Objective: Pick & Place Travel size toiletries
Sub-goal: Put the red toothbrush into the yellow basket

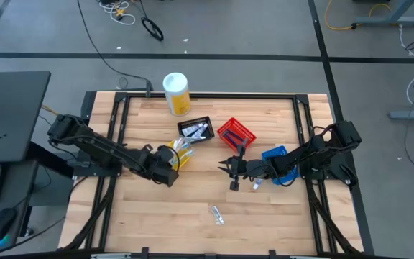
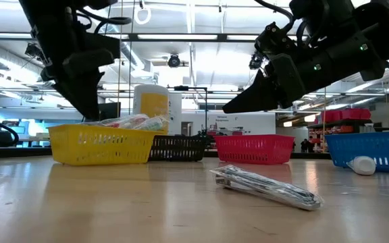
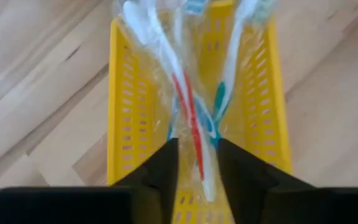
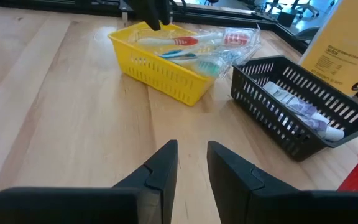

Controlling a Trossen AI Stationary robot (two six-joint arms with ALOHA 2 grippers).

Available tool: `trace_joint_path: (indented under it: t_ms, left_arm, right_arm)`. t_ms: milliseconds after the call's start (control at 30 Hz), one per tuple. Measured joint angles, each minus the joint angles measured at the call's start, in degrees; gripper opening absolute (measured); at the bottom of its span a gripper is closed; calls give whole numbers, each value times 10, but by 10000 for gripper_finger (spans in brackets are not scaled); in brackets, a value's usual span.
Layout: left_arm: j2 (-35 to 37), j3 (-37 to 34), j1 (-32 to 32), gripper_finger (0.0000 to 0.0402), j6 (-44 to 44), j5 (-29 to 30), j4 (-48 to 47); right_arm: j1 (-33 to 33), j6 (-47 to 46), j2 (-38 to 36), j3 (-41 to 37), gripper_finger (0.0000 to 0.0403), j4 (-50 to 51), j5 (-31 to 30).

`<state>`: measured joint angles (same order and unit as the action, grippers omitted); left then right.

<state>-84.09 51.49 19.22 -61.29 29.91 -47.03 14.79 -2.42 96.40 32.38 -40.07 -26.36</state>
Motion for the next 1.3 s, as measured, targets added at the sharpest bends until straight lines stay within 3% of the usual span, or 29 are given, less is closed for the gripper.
trace_joint_path:
  t_ms: [200,267,767,1000,1133,1300]
  left_arm:
    - [0,-12,-4,18,-29,-26,6]
    - [0,-12,-4,8,-26,-26,16]
    - [-59,-12,-6,14,-15,-41,27]
    - [-54,-12,-7,20,-15,-45,27]
    - [-55,-7,-9,38,-6,-68,16]
    - [-55,-6,-9,81,0,-75,8]
  right_arm:
    - [0,-2,0,0,97,0,0]
    - [0,-2,0,0,97,0,0]
    - [0,-2,0,0,97,0,0]
    - [0,-2,0,0,97,0,1]
    - [0,-2,0,0,97,0,5]
    - [-1,-2,0,0,97,1,68]
